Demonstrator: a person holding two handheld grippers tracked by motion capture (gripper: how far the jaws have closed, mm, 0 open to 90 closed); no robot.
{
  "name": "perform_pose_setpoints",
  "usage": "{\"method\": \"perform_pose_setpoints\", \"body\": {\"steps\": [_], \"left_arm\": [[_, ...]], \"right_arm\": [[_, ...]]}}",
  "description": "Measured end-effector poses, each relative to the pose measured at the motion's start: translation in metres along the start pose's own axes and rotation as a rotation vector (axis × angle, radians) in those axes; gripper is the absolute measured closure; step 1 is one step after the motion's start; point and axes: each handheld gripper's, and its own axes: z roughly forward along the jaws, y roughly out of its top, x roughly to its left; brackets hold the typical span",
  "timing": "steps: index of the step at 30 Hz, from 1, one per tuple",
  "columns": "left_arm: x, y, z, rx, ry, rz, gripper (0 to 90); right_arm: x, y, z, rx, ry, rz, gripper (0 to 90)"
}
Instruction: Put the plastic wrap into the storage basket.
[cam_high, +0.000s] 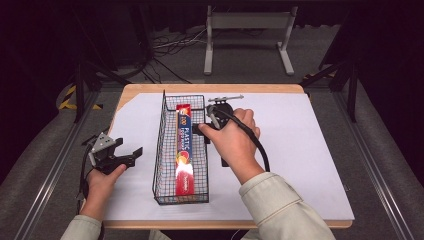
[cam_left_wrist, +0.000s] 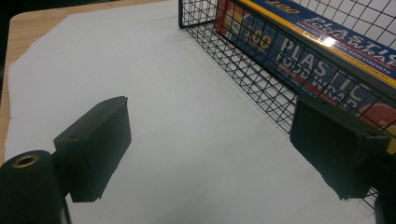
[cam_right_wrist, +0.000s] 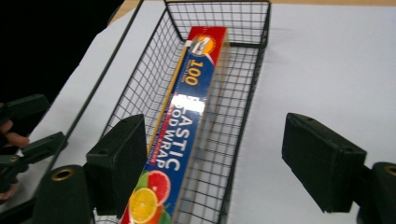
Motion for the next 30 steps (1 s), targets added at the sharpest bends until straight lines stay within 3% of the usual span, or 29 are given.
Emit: {"method": "perform_pose_setpoints", "body": {"steps": [4, 7, 18, 24, 28, 30], "left_arm": [[0.0, 0.0, 0.0, 0.005, 0.003, -0.002, 13.2], [0.001, 0.0, 0.0, -0.001, 0.005, 0.001, 13.2], [0.001, 0.0, -0.002, 0.001, -0.001, -0.011, 13.2], [0.0, 0.0, -0.002, 0.007, -0.004, 0.003, 13.1], [0.0, -0.001, -0.003, 0.007, -0.004, -0.001, 13.1], [0.0, -0.002, -0.004, 0.008, -0.003, -0.003, 13.1]], "right_arm": [[-0.013, -0.001, -0.008, -0.001, 0.003, -0.014, 21.7], [-0.035, 0.001, -0.022, -0.033, 0.004, -0.042, 20.2], [-0.075, 0.0, -0.05, -0.06, 0.045, -0.087, 18.6], [-0.107, -0.004, -0.063, -0.104, 0.08, -0.15, 18.0], [-0.13, -0.006, -0.074, -0.135, 0.092, -0.134, 17.5], [-0.143, -0.009, -0.078, -0.141, 0.09, -0.149, 17.3]]}}
